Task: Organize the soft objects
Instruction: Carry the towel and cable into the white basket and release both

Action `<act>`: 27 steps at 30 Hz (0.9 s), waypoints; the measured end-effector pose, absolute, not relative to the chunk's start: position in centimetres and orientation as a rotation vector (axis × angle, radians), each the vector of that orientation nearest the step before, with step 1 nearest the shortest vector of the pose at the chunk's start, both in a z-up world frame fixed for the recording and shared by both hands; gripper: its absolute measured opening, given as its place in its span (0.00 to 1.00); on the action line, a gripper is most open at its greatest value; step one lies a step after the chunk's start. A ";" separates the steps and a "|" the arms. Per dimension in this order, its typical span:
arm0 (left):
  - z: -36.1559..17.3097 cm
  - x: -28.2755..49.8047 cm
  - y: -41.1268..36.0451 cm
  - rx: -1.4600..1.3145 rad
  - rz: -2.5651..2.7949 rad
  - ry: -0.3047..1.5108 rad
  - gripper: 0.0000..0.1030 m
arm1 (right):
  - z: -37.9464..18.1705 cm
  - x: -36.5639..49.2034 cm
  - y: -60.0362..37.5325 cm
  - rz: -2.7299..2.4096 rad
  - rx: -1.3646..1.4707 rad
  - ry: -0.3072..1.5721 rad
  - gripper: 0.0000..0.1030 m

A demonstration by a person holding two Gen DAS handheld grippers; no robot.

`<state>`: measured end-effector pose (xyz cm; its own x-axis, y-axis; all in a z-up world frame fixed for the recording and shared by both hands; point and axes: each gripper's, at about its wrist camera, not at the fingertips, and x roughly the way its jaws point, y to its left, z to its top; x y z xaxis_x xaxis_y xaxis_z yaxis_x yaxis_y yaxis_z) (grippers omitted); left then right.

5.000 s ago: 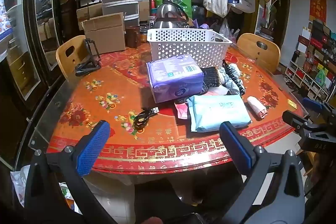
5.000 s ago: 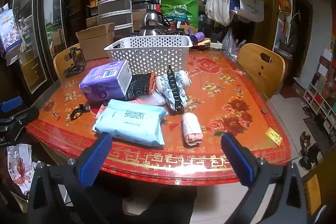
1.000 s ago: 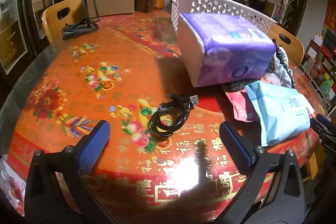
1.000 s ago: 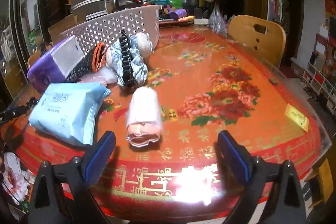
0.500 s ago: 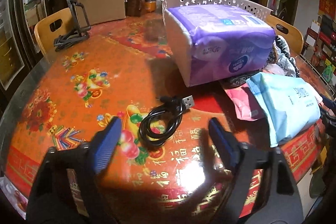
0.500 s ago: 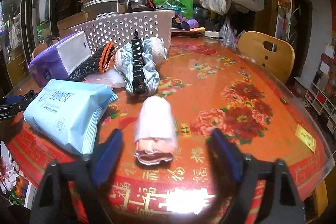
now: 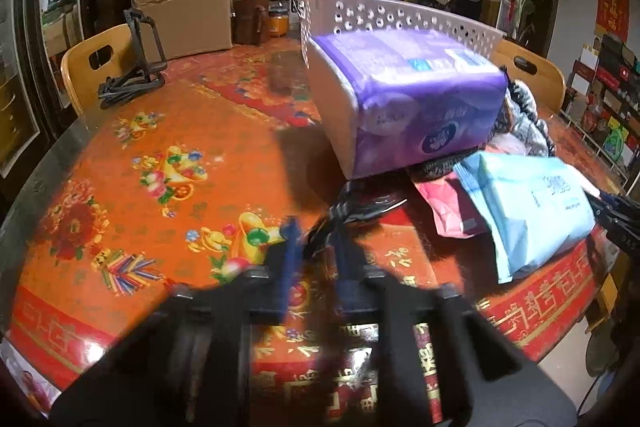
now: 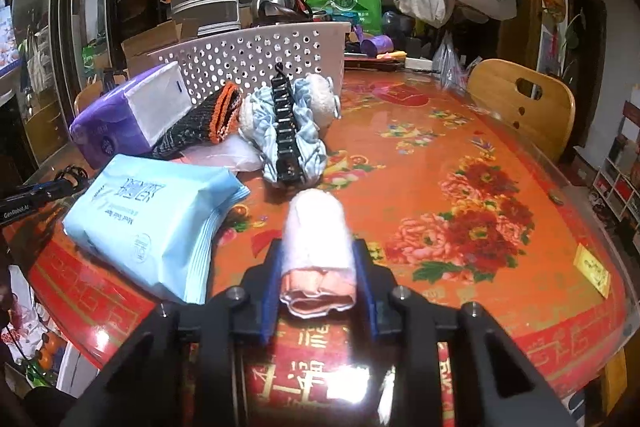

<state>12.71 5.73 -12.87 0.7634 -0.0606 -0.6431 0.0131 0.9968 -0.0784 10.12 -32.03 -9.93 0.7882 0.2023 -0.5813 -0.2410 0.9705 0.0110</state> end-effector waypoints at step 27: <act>-3.5 11.8 8.2 -0.118 -0.031 0.549 0.05 | -2.6 13.1 -31.5 0.309 -0.047 0.548 0.31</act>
<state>11.76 8.25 -3.49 0.8527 -0.0610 -0.5189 -0.0024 0.9927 -0.1205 13.14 -31.52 -2.56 0.8084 0.2768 -0.5195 -0.3018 0.9526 0.0380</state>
